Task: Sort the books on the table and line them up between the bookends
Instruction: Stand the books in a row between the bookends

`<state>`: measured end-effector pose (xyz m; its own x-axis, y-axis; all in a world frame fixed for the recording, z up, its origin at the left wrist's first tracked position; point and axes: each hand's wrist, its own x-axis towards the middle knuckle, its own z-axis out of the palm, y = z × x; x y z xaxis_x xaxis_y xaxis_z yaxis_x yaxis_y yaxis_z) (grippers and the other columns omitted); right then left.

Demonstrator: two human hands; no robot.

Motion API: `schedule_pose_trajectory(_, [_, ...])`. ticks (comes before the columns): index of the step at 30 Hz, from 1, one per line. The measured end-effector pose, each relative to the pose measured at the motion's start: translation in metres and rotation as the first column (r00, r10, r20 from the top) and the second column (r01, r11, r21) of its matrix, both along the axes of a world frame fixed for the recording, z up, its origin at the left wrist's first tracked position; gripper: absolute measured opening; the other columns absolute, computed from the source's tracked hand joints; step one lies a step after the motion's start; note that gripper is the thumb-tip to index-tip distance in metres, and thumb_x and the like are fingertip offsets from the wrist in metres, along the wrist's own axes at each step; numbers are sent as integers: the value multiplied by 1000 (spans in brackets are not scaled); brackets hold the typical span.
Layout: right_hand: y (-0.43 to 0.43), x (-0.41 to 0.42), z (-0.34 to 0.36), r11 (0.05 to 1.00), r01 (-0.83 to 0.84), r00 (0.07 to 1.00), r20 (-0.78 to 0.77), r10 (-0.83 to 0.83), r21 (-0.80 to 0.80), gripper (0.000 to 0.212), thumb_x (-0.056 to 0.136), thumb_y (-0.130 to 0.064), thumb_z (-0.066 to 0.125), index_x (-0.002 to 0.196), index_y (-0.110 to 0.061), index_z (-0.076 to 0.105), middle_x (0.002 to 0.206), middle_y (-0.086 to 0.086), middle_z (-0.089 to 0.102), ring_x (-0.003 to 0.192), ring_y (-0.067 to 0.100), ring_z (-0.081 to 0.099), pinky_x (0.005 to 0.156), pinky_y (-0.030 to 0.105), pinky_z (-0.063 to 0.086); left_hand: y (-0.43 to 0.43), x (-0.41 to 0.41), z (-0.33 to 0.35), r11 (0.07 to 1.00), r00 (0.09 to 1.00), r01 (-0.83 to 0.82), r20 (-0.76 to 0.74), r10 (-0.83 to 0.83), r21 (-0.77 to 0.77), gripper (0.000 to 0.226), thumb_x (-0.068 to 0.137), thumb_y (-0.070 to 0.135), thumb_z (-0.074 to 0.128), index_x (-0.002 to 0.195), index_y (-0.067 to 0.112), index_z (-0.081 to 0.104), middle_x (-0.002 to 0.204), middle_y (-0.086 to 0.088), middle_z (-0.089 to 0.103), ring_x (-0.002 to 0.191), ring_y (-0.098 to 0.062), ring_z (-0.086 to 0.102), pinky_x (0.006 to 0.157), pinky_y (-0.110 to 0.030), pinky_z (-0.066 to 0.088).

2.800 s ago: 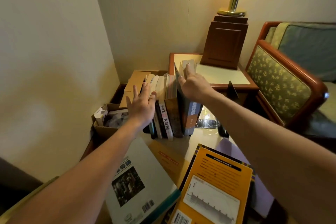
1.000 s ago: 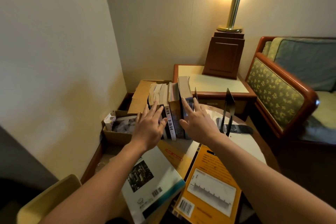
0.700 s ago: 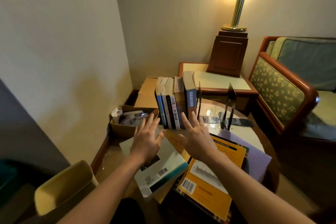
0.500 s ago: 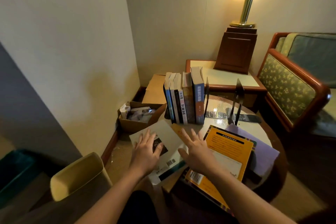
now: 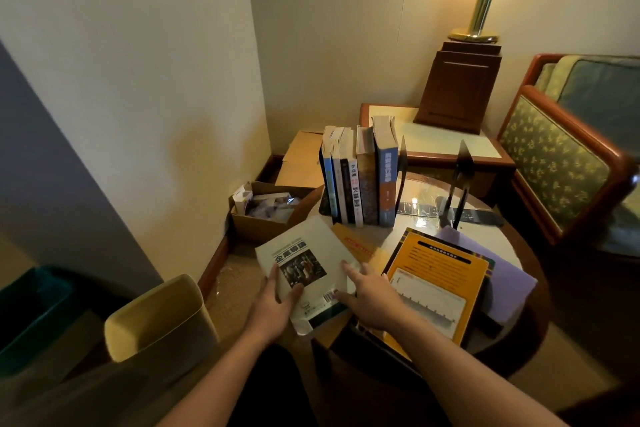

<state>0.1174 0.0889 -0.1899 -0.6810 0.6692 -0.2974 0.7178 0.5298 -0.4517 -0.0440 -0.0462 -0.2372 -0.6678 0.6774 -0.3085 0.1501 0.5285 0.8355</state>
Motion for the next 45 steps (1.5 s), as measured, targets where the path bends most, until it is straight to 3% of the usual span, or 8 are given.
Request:
schedule_pose_trajectory(6, [-4, 4, -4, 1000, 15, 1000, 26, -15, -2, 86, 91, -66, 52, 159, -40, 6, 162, 5, 19, 148, 31, 16, 123, 52, 16, 10, -5, 5, 984, 975, -134, 193, 110, 120, 85, 89, 40, 71, 157, 37, 20, 151, -9, 45, 128, -30, 53, 103, -54, 49])
schedule_pose_trajectory(14, [-10, 0, -10, 999, 37, 999, 9, -37, 3, 90, 90, -70, 50, 159, -39, 2, 167, 5, 9, 153, 32, 3, 121, 49, -4, 19, -6, 14, 946, 972, -229, 108, 210, 228, 79, 80, 13, 81, 144, 42, 45, 138, -2, 54, 125, -26, 54, 97, -53, 54])
schedule_pose_trajectory(19, [-8, 0, -4, 999, 48, 999, -11, -48, -6, 78, 97, -56, 51, 159, -37, 9, 163, 5, 19, 150, 32, 13, 123, 51, 6, 26, -5, 21, 955, 978, -199, -19, 208, 222, 62, 83, 20, 79, 134, 46, 55, 132, 2, 50, 119, -22, 52, 95, -50, 55])
schedule_pose_trajectory(26, [-2, 5, -7, 999, 21, 997, -80, -24, -38, 75, 95, -48, 61, 157, -38, 21, 150, 4, 33, 133, 24, 40, 109, 40, 44, 29, 6, 31, 894, 863, -326, 482, 149, 308, 71, 85, -6, 70, 141, 34, 52, 139, -10, 56, 115, -29, 62, 88, -49, 60])
schedule_pose_trajectory(30, [4, 9, 10, 992, 51, 985, -158, -70, -117, 74, 93, -46, 64, 154, -48, 21, 143, 1, 38, 125, 19, 45, 102, 37, 50, 15, 1, 61, 925, 901, -172, 435, 9, 338, 81, 89, -7, 64, 149, 43, 42, 132, -10, 56, 102, -28, 69, 64, -32, 61])
schedule_pose_trajectory(33, [9, 17, 35, 955, 54, 932, -328, -154, -293, 71, 93, -36, 66, 150, -55, 28, 143, -2, 38, 131, 22, 43, 102, 43, 51, 4, -3, 91, 922, 895, -17, 416, -159, 388, 75, 90, -1, 65, 141, 51, 48, 134, -3, 55, 109, -28, 68, 74, -39, 62])
schedule_pose_trajectory(40, [45, 61, 114, 772, -49, 575, -650, -497, -634, 51, 82, -5, 76, 124, -33, 67, 130, 14, 55, 109, 33, 66, 86, 53, 59, 4, 0, 156, 863, 804, 330, 365, -469, 382, 57, 90, 7, 67, 127, 50, 64, 139, 9, 55, 115, -27, 66, 86, -43, 59])
schedule_pose_trajectory(45, [70, 113, 142, 824, -96, 758, -578, -303, -558, 48, 79, -16, 79, 124, -29, 71, 116, 18, 67, 103, 31, 71, 87, 50, 59, 29, 24, 175, 806, 774, 527, 239, -587, 270, 50, 92, 15, 68, 125, 52, 65, 131, 16, 64, 110, -15, 68, 90, -39, 58])
